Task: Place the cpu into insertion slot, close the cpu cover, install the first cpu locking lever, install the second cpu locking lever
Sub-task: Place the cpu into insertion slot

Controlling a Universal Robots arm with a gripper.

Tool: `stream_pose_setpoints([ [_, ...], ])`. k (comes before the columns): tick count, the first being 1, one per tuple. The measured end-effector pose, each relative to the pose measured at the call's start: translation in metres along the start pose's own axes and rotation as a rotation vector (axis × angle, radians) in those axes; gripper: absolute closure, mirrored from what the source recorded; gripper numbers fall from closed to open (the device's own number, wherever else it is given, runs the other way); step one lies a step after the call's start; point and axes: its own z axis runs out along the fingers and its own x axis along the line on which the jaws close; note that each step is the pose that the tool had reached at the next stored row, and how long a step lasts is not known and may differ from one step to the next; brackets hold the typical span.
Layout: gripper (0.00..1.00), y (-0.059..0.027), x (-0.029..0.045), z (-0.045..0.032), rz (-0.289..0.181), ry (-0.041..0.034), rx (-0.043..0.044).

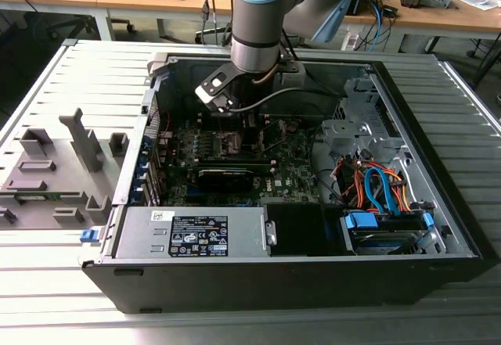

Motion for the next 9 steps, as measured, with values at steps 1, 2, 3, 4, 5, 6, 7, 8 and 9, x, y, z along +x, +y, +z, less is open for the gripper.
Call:
stream_pose_setpoints([
  [1, 0.46, -0.0005, 0.0001, 0.0000, 0.000, -0.0001, 0.0000],
  [2, 0.46, -0.0012, 0.0002, 0.0000, 0.000, -0.0002, 0.0001],
  [3, 0.46, -0.0020, 0.0002, 0.0001, 0.000, -0.0002, 0.0001],
  [4, 0.46, -0.0032, 0.0003, 0.0003, 0.000, 0.0000, 0.0000],
  [5, 0.46, -0.0042, 0.0003, 0.0004, 0.000, -0.0001, 0.0000],
  [6, 0.46, -0.0053, 0.0003, 0.0006, 0.000, -0.0001, 0.0001],
  [7, 0.46, -0.0064, 0.0004, 0.0007, 0.000, -0.0002, 0.0001],
  [8, 0.46, -0.0078, 0.0005, 0.0010, 0.001, -0.0001, 0.0002],
  [9, 0.46, -0.0079, 0.0005, 0.0012, 0.003, -0.0002, 0.0003],
])
